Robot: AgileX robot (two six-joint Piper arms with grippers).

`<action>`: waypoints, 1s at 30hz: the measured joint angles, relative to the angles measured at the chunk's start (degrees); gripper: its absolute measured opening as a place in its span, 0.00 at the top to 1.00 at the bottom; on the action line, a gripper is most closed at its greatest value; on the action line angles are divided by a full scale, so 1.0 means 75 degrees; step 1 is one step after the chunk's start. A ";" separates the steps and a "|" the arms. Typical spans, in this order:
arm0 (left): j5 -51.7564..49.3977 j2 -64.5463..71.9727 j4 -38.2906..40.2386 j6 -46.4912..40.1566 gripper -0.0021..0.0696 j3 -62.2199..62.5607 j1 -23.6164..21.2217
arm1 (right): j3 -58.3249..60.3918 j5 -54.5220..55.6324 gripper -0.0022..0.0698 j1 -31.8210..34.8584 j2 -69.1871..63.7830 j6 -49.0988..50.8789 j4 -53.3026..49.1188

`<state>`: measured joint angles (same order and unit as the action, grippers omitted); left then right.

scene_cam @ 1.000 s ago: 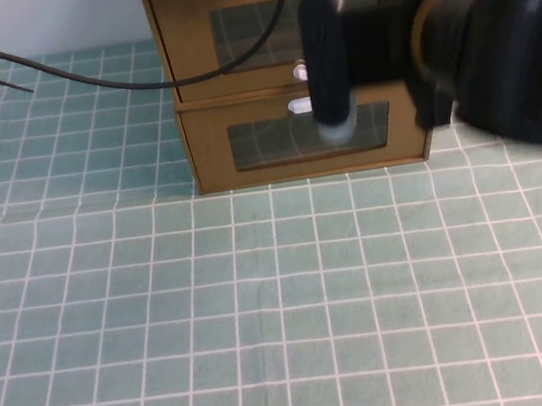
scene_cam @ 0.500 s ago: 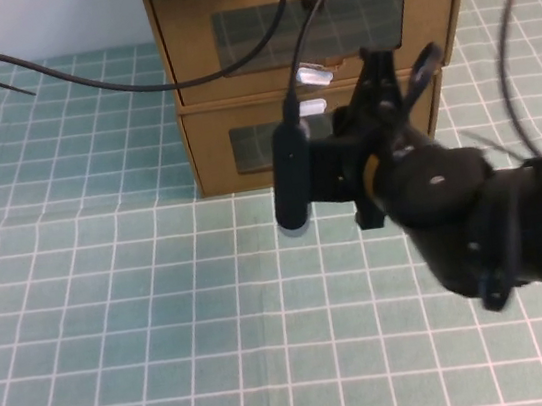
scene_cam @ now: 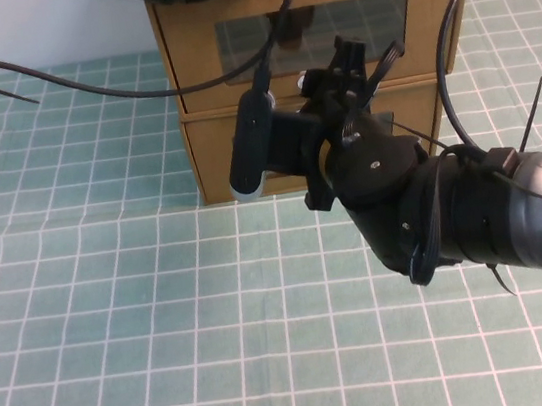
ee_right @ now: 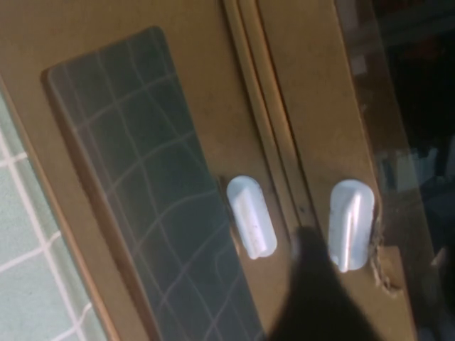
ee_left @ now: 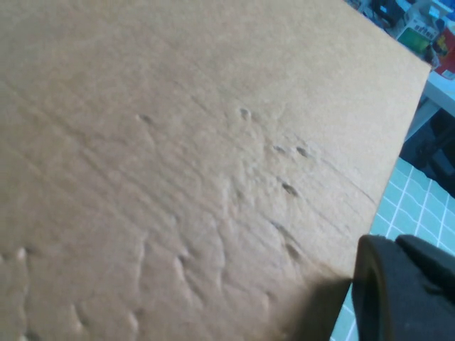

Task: Open the shoe box
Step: 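Pull the top drawer of the cardboard box fully open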

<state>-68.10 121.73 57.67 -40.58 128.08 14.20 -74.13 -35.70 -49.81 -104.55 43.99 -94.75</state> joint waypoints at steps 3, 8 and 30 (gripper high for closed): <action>-0.0022 -0.0026 0.0018 0.0176 0.98 0.0069 0.0000 | 0.0000 -0.0031 0.41 0.0000 -0.0017 0.0107 0.0000; -0.0078 -0.0026 -0.0213 0.0367 0.98 0.0734 0.0069 | 0.0000 -0.0049 0.38 0.0000 -0.0017 0.0122 0.0000; 0.2013 0.0799 -0.1782 0.0397 0.98 0.1284 0.0767 | -0.0075 0.0337 0.37 0.0607 -0.0128 0.0134 -0.0017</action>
<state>-53.00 127.72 44.31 -37.61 137.72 19.95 -74.69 -33.17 -45.25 -105.51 45.00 -94.87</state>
